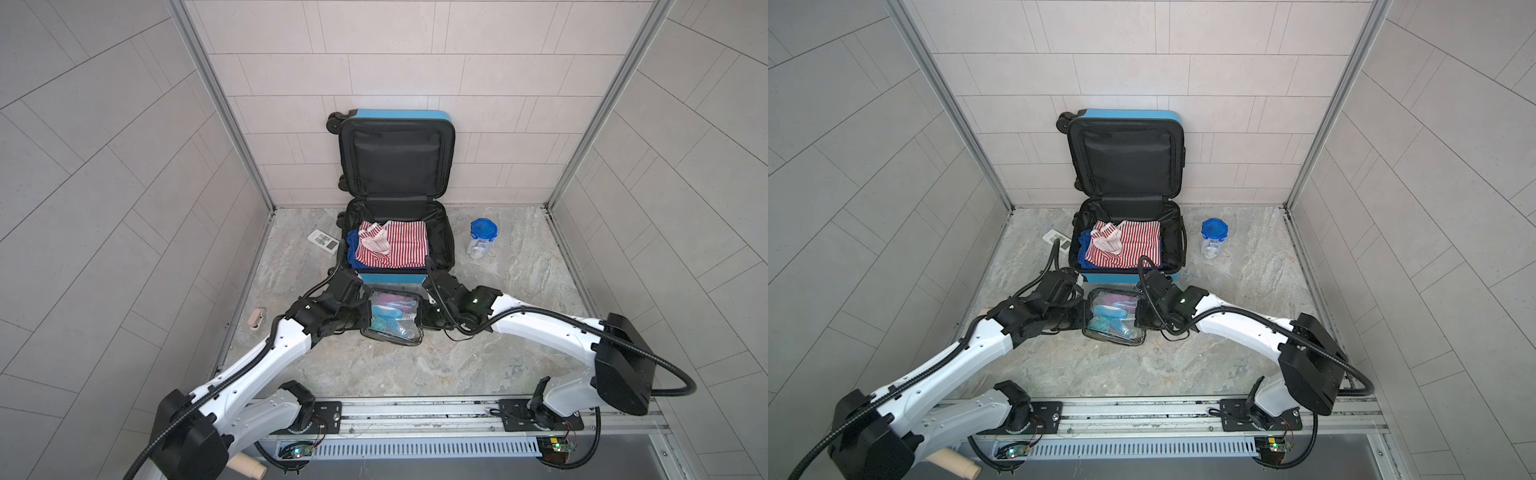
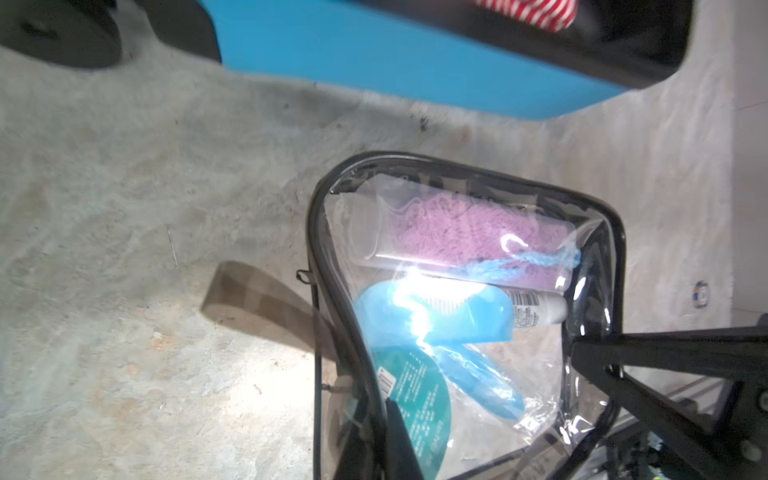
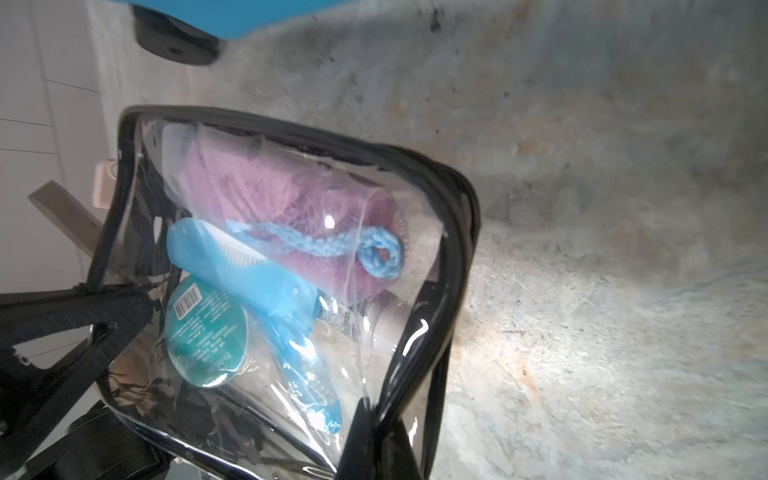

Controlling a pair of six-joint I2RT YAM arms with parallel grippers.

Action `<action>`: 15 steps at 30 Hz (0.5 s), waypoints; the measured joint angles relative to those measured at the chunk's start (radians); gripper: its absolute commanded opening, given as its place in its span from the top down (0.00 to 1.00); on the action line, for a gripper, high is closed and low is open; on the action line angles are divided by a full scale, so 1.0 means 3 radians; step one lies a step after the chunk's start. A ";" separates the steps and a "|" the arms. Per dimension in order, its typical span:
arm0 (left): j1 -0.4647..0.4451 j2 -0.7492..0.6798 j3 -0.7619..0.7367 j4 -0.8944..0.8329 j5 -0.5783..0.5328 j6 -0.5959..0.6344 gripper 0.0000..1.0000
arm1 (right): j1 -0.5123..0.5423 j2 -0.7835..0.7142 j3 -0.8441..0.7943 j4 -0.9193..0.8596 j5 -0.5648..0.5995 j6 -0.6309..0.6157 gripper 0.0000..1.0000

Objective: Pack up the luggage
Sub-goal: 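Lift the pouch with both grippers and carry it into the suitcase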

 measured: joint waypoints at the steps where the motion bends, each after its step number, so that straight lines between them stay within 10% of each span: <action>1: -0.0001 0.0004 0.0148 -0.0057 -0.0027 -0.0008 1.00 | -0.0031 -0.0050 0.0088 -0.0066 0.0020 -0.0036 1.00; 15: 0.0193 0.1312 0.2000 -0.0083 -0.0721 0.0398 1.00 | -0.0881 0.0799 0.1851 -0.0482 0.0075 -0.0590 1.00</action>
